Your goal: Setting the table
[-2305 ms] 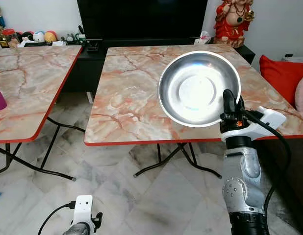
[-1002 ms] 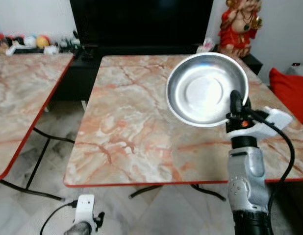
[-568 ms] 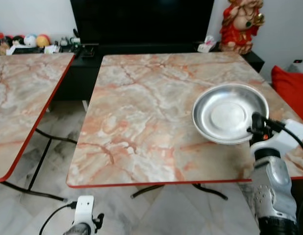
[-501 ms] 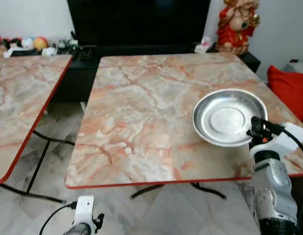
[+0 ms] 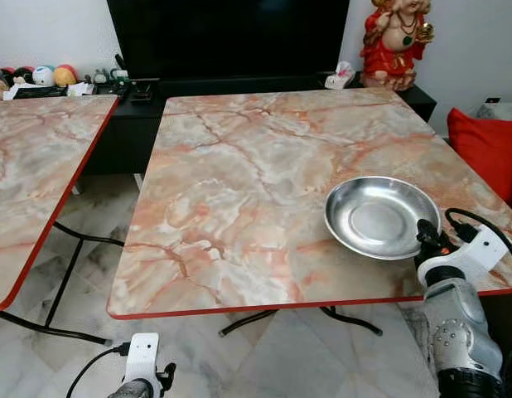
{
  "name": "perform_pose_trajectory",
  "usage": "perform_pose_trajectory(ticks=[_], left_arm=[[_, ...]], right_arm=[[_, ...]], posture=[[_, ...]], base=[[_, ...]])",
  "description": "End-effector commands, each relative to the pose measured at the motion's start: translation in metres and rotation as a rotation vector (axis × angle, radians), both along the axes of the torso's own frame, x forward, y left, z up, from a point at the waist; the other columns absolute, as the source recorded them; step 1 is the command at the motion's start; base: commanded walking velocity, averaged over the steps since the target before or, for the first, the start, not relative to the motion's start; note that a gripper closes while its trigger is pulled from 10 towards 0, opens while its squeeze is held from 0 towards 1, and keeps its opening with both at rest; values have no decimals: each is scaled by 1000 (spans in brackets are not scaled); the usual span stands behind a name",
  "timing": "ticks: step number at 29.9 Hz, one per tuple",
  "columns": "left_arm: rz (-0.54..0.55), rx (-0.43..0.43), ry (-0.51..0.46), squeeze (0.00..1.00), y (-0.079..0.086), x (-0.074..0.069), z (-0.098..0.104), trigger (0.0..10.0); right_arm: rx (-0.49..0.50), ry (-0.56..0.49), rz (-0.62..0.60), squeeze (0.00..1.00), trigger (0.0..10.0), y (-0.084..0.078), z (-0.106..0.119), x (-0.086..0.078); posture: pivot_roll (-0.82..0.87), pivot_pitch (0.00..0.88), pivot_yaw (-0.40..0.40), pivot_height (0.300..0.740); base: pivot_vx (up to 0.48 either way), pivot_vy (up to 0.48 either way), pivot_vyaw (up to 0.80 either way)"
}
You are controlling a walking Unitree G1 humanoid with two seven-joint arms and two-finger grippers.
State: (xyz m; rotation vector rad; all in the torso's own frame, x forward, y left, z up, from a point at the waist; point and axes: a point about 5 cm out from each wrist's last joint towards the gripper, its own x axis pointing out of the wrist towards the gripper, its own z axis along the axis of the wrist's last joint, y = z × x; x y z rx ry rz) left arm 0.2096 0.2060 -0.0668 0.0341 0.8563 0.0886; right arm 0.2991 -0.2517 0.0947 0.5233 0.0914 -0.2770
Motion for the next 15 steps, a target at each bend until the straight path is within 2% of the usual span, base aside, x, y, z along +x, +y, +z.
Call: perform_pose_trajectory(ticks=[1, 15], left_arm=[[0, 4, 34, 0, 3, -6, -3, 10000], [4, 5, 35, 0, 3, -6, -4, 10000]], right_arm=[[14, -7, 21, 0, 10000, 5, 2, 6], [21, 56, 121, 0, 10000, 22, -16, 9]], posture=[[-37, 8, 16, 740], [-32, 13, 13, 740]], base=[[0, 0, 0], [0, 0, 0]])
